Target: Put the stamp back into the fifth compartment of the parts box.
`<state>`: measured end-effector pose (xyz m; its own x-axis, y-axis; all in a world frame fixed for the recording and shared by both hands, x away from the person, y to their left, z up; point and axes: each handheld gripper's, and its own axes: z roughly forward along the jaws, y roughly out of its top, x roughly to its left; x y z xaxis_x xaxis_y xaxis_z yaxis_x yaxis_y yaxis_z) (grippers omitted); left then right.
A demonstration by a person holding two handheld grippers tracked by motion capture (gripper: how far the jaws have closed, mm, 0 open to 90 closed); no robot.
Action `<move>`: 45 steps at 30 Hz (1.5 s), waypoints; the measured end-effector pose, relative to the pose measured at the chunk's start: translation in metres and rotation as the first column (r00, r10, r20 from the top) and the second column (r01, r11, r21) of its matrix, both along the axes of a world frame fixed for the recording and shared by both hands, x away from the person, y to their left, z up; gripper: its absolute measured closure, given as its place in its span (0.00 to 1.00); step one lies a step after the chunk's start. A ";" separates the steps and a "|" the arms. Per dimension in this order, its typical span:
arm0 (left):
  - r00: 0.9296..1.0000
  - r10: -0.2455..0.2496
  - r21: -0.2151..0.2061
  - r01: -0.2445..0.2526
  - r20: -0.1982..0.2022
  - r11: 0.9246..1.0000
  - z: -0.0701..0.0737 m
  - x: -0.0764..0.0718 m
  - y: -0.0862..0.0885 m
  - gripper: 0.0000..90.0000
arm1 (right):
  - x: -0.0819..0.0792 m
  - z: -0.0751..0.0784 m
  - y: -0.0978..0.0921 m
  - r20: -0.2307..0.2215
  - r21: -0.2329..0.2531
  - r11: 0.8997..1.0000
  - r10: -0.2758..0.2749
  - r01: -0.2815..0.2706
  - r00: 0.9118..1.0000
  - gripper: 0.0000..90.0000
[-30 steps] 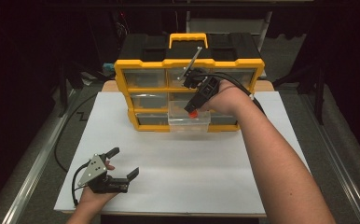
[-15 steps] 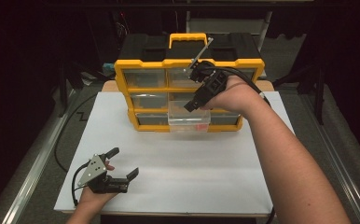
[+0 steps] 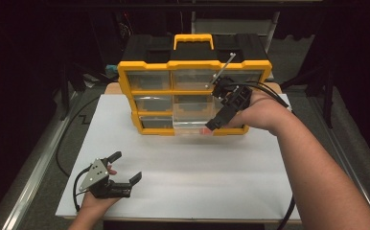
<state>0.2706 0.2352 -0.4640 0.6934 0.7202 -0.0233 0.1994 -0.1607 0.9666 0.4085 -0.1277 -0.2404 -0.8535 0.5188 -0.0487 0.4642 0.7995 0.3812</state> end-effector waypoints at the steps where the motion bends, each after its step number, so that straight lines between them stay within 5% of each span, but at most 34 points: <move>1: 1.000 0.000 0.000 0.000 0.000 1.000 0.000 0.000 0.000 0.00 | 0.000 0.000 0.000 0.000 0.000 1.000 0.000 0.000 1.000 0.05; 28: 1.000 0.010 -0.013 -0.011 -0.024 1.000 0.000 0.001 0.003 0.00 | -0.041 -0.060 -0.075 -0.021 -0.096 0.993 -0.072 0.070 0.997 0.00; 39: 0.999 0.012 -0.018 -0.012 -0.031 1.000 0.000 0.001 0.003 0.00 | -0.057 -0.128 -0.091 -0.004 -0.103 0.990 -0.097 0.096 0.995 0.00; 45: 0.999 0.017 -0.019 -0.018 -0.041 1.000 -0.001 0.001 0.004 0.00 | -0.061 -0.160 -0.100 0.028 -0.007 0.989 -0.148 0.149 0.989 0.00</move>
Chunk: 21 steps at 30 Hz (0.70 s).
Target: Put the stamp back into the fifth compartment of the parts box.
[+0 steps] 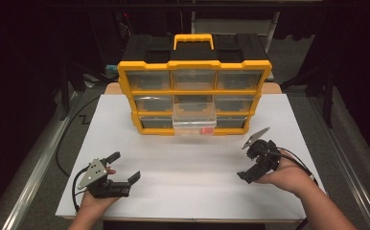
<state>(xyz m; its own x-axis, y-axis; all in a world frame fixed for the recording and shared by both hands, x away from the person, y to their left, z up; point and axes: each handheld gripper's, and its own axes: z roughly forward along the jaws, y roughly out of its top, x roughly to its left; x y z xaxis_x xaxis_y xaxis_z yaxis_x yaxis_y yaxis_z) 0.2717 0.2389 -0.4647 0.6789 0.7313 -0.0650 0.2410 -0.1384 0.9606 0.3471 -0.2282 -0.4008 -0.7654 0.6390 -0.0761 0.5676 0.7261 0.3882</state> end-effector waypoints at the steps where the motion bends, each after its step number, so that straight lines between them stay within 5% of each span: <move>1: 1.000 -0.001 0.001 0.001 -0.002 1.000 0.000 0.000 0.000 0.00 | -0.001 -0.004 -0.001 0.009 0.016 1.000 -0.006 0.006 1.000 0.00; 6: 1.000 -0.002 0.002 0.002 -0.005 1.000 0.000 0.000 0.000 0.00 | -0.004 -0.029 -0.013 0.068 0.155 0.987 -0.056 0.045 0.996 0.00; 9: 1.000 0.006 -0.002 -0.006 -0.008 1.000 0.000 0.001 0.000 0.00 | -0.008 -0.040 -0.018 0.119 0.250 0.966 -0.102 0.069 0.988 0.00; 11: 1.000 0.008 -0.004 -0.008 -0.007 1.000 0.000 0.001 0.001 0.00 | -0.014 -0.045 -0.019 0.173 0.349 0.933 -0.152 0.084 0.973 0.00; 12: 1.000 0.011 -0.007 -0.011 -0.007 1.000 0.000 0.001 0.001 0.00 | -0.014 -0.045 -0.019 0.173 0.349 0.933 -0.152 0.084 0.973 0.00; 13: 1.000 0.012 -0.009 -0.012 -0.006 1.000 0.000 0.001 0.002 0.00 | -0.016 -0.047 -0.019 0.196 0.381 0.921 -0.169 0.084 0.966 0.00; 18: 1.000 0.017 -0.020 -0.018 -0.005 1.000 0.002 0.000 0.004 0.00 | -0.028 -0.051 -0.019 0.275 0.544 0.837 -0.247 0.062 0.929 0.00; 21: 1.000 0.024 -0.022 -0.024 -0.004 0.999 0.002 0.000 0.006 0.00 | -0.034 -0.052 -0.021 0.312 0.604 0.796 -0.289 0.046 0.905 0.00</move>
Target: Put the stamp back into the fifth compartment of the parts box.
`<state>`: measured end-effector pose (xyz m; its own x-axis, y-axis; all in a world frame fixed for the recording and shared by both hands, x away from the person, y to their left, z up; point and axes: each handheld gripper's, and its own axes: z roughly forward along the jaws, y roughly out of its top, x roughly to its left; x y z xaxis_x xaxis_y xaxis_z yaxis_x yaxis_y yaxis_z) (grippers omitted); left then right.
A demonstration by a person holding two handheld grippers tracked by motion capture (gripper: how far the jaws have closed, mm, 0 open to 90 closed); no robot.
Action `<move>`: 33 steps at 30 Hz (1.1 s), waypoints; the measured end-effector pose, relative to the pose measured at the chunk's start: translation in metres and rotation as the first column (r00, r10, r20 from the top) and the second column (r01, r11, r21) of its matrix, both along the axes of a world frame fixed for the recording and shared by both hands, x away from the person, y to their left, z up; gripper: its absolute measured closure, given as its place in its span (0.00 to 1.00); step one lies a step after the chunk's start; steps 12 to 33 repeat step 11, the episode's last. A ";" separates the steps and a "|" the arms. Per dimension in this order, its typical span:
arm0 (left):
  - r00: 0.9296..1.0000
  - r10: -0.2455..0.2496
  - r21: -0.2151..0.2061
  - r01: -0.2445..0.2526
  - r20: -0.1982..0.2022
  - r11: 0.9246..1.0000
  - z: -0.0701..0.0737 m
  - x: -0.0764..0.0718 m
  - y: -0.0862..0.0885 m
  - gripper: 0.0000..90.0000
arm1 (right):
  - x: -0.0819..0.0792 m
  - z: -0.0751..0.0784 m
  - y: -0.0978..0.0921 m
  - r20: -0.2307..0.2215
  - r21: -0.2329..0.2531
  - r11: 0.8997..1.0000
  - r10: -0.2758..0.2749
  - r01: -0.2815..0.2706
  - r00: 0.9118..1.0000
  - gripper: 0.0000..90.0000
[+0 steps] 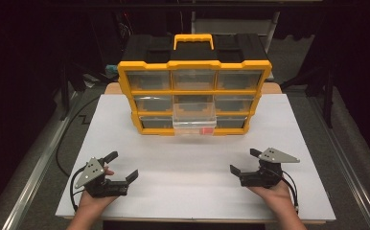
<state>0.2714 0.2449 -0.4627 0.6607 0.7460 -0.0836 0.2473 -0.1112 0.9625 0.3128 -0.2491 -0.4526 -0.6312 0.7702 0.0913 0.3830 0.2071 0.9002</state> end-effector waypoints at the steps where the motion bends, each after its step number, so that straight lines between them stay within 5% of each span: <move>1: 1.000 0.001 0.003 -0.001 -0.004 1.000 0.000 0.000 0.001 0.00 | -0.004 -0.001 -0.002 0.031 0.024 1.000 -0.017 0.016 0.999 0.00; 7: 1.000 0.014 0.012 -0.014 0.007 1.000 0.000 0.000 0.001 0.00 | -0.023 -0.006 -0.012 0.105 0.038 0.998 -0.063 0.059 0.993 0.00; 33: 1.000 0.026 0.018 -0.027 0.005 0.999 0.000 0.000 -0.001 0.00 | -0.023 -0.006 -0.013 0.109 0.052 0.997 -0.067 0.062 0.992 0.00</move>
